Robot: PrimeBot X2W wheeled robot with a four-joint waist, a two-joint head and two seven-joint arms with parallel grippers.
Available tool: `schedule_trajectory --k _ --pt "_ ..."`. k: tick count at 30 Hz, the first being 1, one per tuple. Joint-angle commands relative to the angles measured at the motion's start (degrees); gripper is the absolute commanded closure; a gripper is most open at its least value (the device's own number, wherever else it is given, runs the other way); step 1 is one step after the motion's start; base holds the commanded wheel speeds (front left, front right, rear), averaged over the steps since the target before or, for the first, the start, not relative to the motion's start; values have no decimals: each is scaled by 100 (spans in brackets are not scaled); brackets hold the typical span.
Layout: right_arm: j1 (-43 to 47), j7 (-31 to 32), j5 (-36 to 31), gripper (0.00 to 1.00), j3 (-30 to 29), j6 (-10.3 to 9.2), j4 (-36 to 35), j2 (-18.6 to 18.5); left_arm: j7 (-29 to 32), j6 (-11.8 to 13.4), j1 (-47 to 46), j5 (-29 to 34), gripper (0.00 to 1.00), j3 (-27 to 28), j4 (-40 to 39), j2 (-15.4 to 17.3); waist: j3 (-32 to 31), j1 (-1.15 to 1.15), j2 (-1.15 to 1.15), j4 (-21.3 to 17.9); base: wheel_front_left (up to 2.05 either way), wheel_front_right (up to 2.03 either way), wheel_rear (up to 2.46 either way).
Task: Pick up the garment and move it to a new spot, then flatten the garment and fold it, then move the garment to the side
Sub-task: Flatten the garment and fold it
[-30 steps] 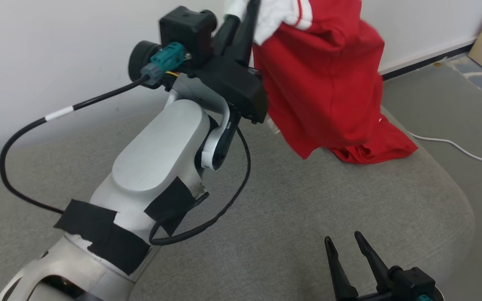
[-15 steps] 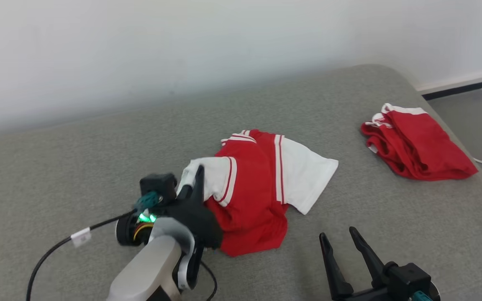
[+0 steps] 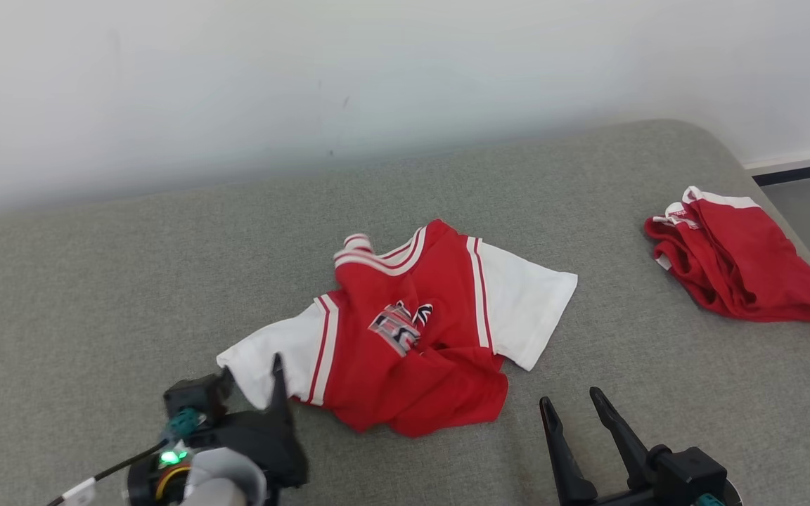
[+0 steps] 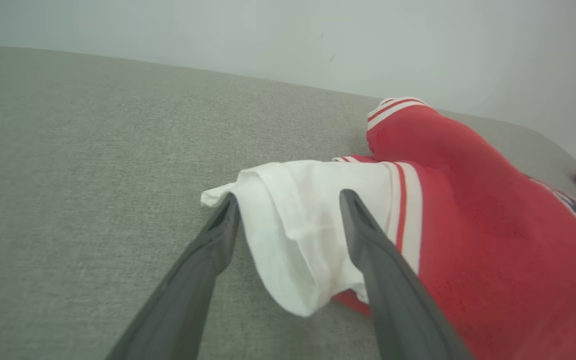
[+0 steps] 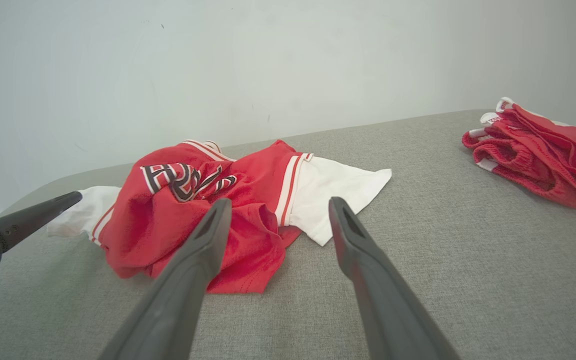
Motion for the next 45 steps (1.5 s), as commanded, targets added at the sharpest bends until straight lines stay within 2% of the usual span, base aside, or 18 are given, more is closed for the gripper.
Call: schedule_trajectory --k 1,7,10,15,20,24,26,30,32,36,38,40,45 --pt "5 -16 24 0 8 -12 -4 13 22 57 40 57 0 22 -13 104 -6 1 0 -8 0 0 0" --pt "24 -56 61 0 35 -12 25 14 315 560 -24 136 0 235 -460 719 28 1 0 -138 0 0 0" --pt "10 -63 64 0 87 -12 47 13 552 635 -326 286 0 209 -802 991 66 1 0 -300 0 0 0" --pt "-94 -68 63 0 157 -12 57 16 1502 104 -1148 339 0 -209 -944 1067 239 1 0 -666 0 0 0" --pt "-205 -98 103 0 353 -12 103 13 2355 -364 -1921 368 0 -611 -309 945 446 1 0 -1340 0 0 0" --pt "-300 -168 152 0 455 -11 121 18 2827 -778 -2449 451 0 -856 169 954 805 1 0 -1834 0 0 0" --pt "-344 -212 209 0 521 -12 138 20 3053 -902 -2671 505 0 -941 406 1021 1005 1 0 -2059 0 0 0" --pt "-322 -407 387 0 356 -12 74 19 3493 -1207 -3173 600 0 -1159 840 934 1434 1 0 -2165 0 0 0" --pt "-289 -486 460 0 303 -12 57 23 3637 -1291 -3372 674 0 -1258 1072 905 1581 1 0 -2177 0 0 0" --pt "-246 -571 531 0 242 -12 48 22 3743 -1299 -3632 780 0 -1382 1406 850 1701 1 0 -2186 0 0 0" --pt "-209 -617 549 0 212 -12 44 20 3875 -1127 -3862 963 0 -1509 1803 833 1755 1 0 -2189 0 0 0" --pt "-195 -636 566 0 207 -12 34 21 3919 -1062 -3975 1011 0 -1542 1996 782 1773 1 0 -2187 0 0 0" --pt "-213 -658 569 0 243 -12 29 20 4226 -1394 -4065 764 0 -1503 2336 599 1816 1 0 -2176 0 0 0"
